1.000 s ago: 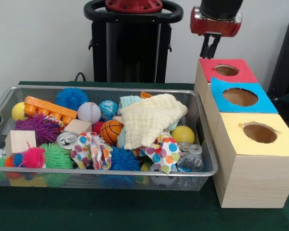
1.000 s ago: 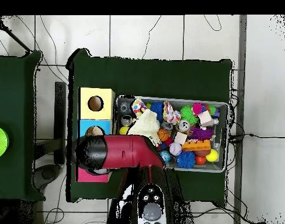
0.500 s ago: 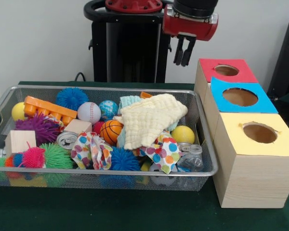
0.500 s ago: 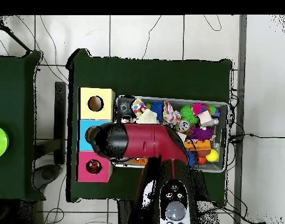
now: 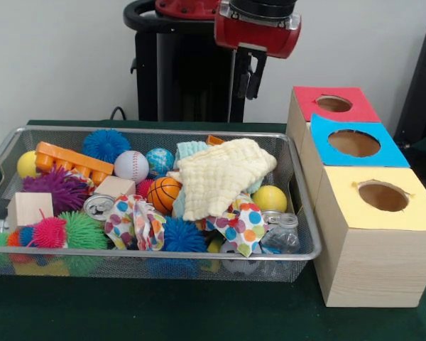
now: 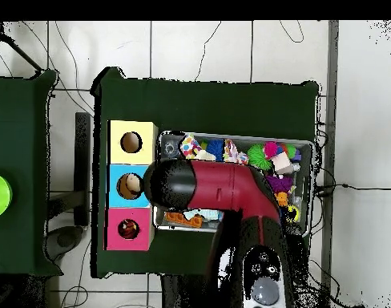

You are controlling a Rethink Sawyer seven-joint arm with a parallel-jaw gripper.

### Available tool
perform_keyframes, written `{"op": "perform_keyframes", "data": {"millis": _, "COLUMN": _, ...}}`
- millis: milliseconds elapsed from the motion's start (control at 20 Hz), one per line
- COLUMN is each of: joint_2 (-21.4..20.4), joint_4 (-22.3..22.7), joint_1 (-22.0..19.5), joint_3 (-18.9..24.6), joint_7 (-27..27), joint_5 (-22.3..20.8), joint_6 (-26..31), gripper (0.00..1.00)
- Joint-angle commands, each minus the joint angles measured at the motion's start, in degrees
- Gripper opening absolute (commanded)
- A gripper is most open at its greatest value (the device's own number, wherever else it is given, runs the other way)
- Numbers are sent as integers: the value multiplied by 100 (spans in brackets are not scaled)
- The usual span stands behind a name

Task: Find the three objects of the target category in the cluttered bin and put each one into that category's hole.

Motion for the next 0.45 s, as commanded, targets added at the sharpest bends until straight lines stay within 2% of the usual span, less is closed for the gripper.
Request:
{"op": "perform_keyframes", "data": {"millis": 50, "joint_2": -1, "joint_4": 103, "joint_1": -257, "joint_3": 299, "joint_7": 132, "joint_5": -132, "joint_6": -455, "gripper": 0}}
{"op": "perform_keyframes", "data": {"millis": 450, "joint_2": -108, "joint_4": 334, "joint_1": -310, "joint_3": 242, "joint_7": 172, "joint_5": -173, "joint_6": -570, "gripper": 0}}
